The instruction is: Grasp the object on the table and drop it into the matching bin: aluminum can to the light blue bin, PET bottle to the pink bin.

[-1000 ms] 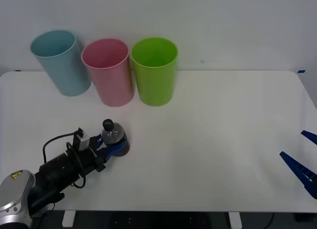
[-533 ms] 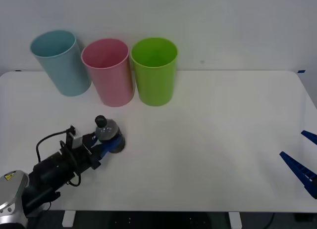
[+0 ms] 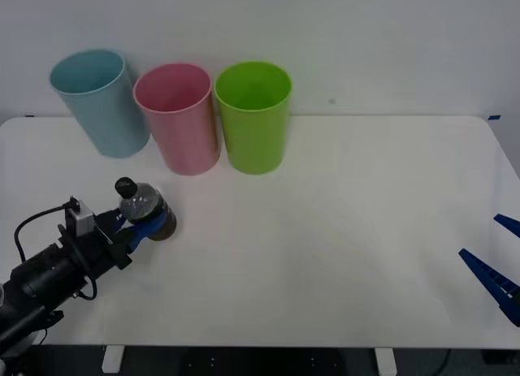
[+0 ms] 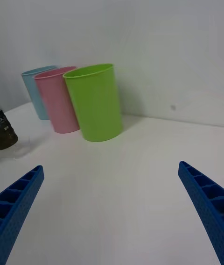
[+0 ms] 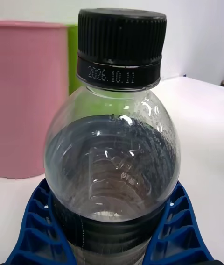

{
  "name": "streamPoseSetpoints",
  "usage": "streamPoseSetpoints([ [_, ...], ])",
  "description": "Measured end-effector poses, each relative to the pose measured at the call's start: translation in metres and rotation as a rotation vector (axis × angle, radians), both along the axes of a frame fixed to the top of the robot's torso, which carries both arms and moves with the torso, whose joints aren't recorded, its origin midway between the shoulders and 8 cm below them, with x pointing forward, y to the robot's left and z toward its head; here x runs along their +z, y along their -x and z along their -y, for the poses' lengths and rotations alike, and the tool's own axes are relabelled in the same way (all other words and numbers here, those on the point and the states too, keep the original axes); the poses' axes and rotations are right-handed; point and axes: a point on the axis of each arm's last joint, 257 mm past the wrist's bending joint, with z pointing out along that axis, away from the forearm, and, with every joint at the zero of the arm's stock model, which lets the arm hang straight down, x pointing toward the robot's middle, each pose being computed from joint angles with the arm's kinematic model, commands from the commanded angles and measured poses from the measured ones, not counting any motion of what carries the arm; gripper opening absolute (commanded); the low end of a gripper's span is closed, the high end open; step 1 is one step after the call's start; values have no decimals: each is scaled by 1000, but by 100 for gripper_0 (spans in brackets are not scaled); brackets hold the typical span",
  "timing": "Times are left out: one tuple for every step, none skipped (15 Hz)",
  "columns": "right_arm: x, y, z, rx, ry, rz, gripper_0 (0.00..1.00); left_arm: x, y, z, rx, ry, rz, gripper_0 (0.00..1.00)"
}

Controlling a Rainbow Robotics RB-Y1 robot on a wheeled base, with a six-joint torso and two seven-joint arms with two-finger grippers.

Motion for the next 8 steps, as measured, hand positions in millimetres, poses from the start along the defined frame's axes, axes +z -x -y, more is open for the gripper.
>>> streamPoseSetpoints([
  [0, 0, 0, 0, 0, 0, 100, 8, 0, -9, 5, 8, 3, 0],
  [0, 0, 0, 0, 0, 0, 100, 15, 0, -15, 8, 20, 0, 0],
  [0, 0, 0, 0, 0, 0, 100, 26, 1, -24, 16, 31, 1, 0],
  [0, 0, 0, 0, 0, 0, 100, 37, 2, -32, 24, 44, 3, 0],
  [0, 0, 0, 0, 0, 0, 100, 46, 4, -38, 31, 59, 3, 0],
  [0, 0, 0, 0, 0, 0, 100, 59, 5, -44, 38, 77, 8, 0],
  [0, 0, 0, 0, 0, 0, 100, 72, 6, -48, 43, 93, 16, 0],
  [0, 0, 0, 0, 0, 0, 100, 82, 6, -49, 45, 107, 20, 0],
])
